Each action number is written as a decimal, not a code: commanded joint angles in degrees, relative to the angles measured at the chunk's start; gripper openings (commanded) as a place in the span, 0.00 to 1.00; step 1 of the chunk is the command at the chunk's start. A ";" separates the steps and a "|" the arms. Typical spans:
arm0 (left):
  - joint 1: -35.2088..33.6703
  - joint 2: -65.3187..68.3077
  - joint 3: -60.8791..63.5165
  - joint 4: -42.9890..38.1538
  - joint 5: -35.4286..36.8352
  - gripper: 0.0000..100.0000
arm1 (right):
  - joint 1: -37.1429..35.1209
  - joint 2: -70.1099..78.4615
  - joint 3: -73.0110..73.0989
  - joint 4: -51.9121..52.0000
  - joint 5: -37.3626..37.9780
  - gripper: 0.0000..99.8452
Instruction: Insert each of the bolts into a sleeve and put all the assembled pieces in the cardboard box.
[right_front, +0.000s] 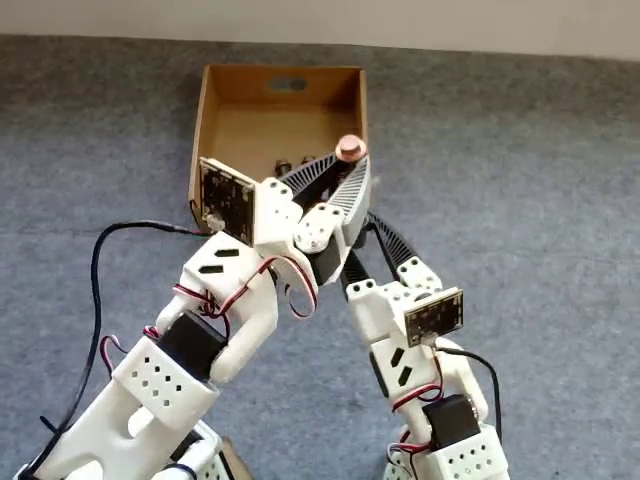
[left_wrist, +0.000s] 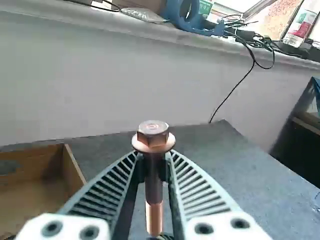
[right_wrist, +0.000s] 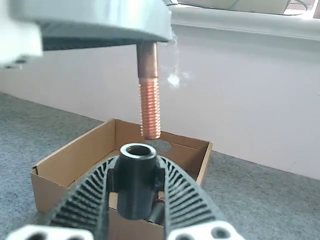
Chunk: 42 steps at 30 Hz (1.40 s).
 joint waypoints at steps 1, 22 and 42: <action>0.66 -0.22 -1.80 0.00 0.18 0.01 | -0.57 -0.75 -2.68 -1.19 -0.53 0.01; 0.40 -0.22 -0.48 4.66 0.18 0.01 | -0.57 -0.75 -2.59 -1.10 -0.53 0.01; 0.40 -0.66 -0.48 9.76 -15.38 0.01 | -0.57 -0.75 -2.59 -1.10 -0.53 0.01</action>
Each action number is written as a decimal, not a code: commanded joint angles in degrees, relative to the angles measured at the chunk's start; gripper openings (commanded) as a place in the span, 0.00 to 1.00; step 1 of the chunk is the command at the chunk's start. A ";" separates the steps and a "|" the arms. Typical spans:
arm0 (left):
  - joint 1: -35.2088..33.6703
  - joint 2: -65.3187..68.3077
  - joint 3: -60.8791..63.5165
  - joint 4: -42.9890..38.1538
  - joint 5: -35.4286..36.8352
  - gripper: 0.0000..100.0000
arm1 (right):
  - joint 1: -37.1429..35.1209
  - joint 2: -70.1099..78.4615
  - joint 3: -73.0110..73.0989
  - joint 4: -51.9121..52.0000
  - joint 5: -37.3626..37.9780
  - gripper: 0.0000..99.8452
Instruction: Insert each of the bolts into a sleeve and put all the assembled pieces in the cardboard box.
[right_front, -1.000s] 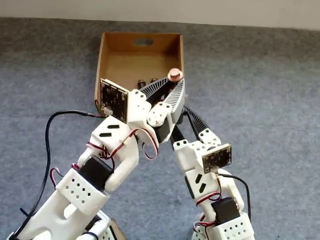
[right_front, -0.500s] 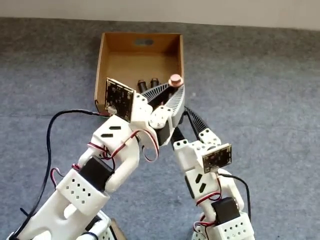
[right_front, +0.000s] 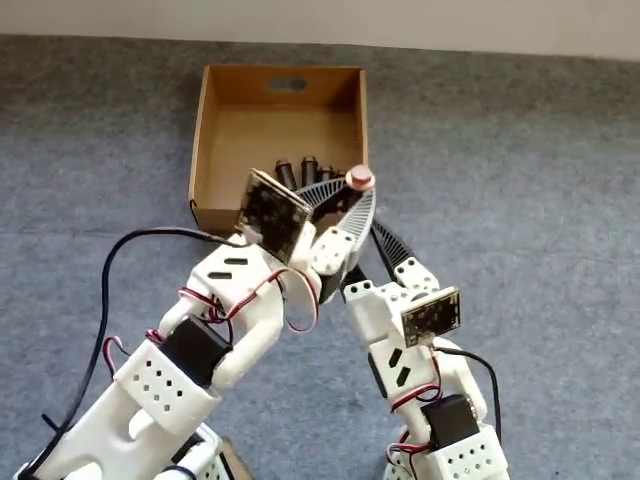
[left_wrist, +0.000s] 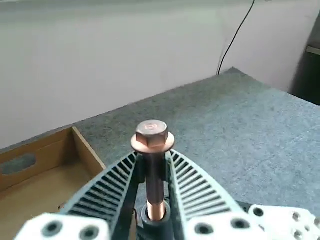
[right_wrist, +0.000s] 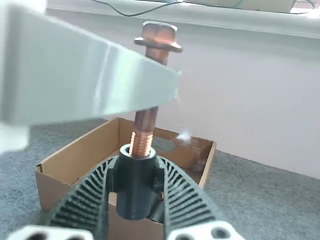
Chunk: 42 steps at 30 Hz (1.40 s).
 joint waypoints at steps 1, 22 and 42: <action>0.31 -0.48 -0.48 0.18 -1.93 0.01 | -0.31 -0.75 -2.59 -1.19 -0.53 0.01; -3.65 -0.66 6.81 0.09 9.76 0.01 | -0.31 -0.75 -2.59 -1.19 -0.53 0.01; -3.65 -0.66 9.71 0.62 9.85 0.12 | -0.31 -0.75 -2.59 -1.19 -0.53 0.01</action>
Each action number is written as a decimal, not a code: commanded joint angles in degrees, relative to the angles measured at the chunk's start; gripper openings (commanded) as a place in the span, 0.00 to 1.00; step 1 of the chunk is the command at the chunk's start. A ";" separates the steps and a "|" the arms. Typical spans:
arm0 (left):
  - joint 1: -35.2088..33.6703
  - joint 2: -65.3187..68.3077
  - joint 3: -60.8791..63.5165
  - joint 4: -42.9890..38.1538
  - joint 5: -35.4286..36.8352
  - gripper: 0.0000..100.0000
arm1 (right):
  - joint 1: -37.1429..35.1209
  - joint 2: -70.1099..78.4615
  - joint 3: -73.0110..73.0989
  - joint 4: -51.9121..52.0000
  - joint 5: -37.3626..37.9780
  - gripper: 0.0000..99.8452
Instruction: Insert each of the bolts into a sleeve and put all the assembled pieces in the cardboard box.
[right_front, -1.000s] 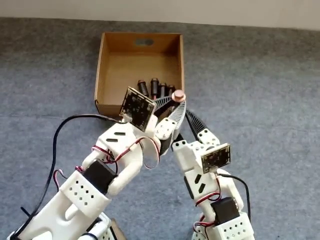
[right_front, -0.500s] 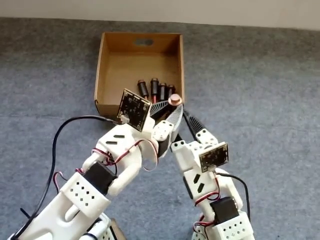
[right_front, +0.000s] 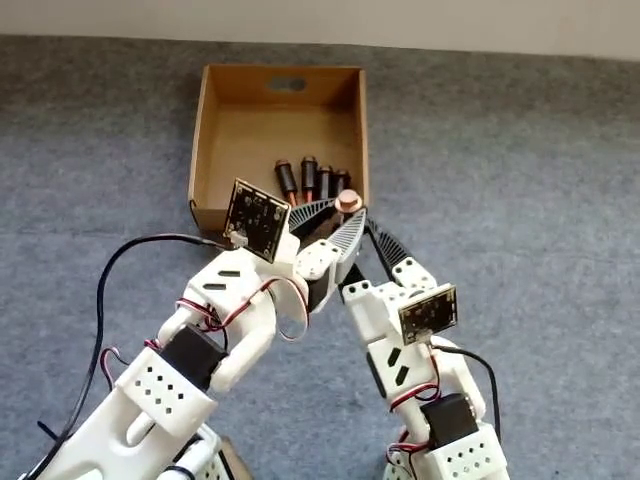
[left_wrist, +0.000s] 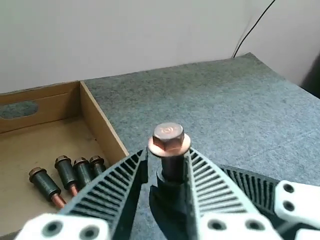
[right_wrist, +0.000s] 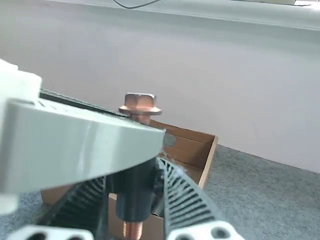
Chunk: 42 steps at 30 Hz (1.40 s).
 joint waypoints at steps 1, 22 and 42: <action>-0.66 0.13 -0.22 2.29 0.62 0.12 | -0.13 -0.92 -2.59 -1.27 -0.44 0.01; 0.84 0.04 -3.30 5.89 0.62 0.12 | -0.13 -0.92 -2.59 -1.27 -0.44 0.01; 1.80 0.13 -2.86 5.89 0.62 0.20 | -0.13 -0.92 -2.59 -1.27 -0.35 0.01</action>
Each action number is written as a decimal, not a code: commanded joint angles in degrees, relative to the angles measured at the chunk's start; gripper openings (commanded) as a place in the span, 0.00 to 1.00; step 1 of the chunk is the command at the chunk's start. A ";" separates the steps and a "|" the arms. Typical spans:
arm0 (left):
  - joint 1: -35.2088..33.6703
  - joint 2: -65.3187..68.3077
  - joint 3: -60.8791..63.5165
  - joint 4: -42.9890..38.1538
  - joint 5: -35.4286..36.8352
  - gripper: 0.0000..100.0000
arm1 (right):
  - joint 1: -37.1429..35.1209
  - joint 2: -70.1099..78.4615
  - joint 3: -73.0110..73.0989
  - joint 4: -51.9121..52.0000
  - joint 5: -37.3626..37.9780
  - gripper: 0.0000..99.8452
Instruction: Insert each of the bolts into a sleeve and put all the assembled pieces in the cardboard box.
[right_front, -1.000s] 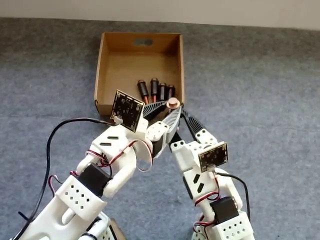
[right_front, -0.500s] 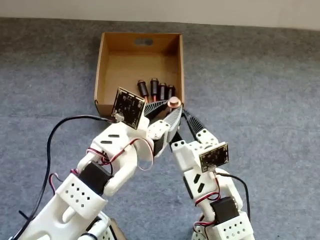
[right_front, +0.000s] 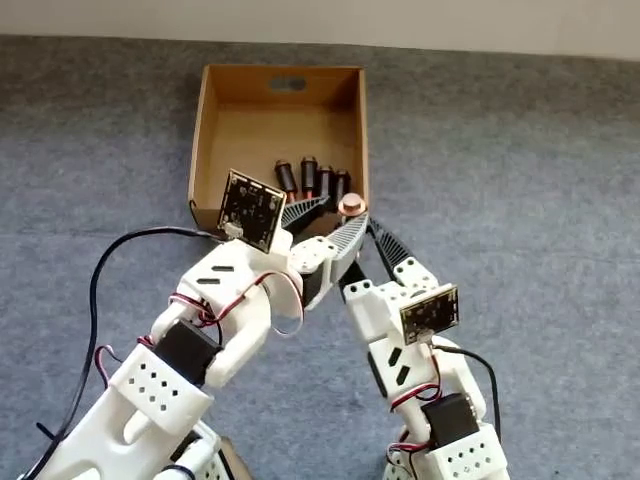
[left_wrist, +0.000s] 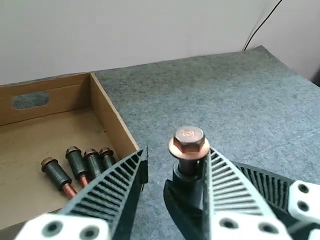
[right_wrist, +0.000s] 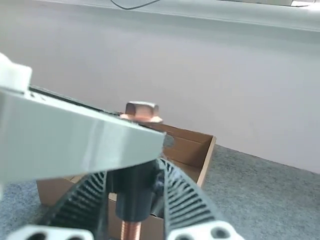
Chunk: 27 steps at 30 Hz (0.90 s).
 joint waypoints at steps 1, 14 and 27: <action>-1.01 -0.04 -0.04 0.70 0.62 0.20 | -0.13 -1.01 -2.59 -1.36 -0.44 0.01; 3.30 -9.19 1.89 0.97 0.62 0.18 | -0.13 -1.01 -2.51 -1.36 -0.53 0.01; -3.91 -30.20 7.25 1.05 0.44 0.00 | -0.13 -1.01 -0.75 -1.63 -0.35 0.01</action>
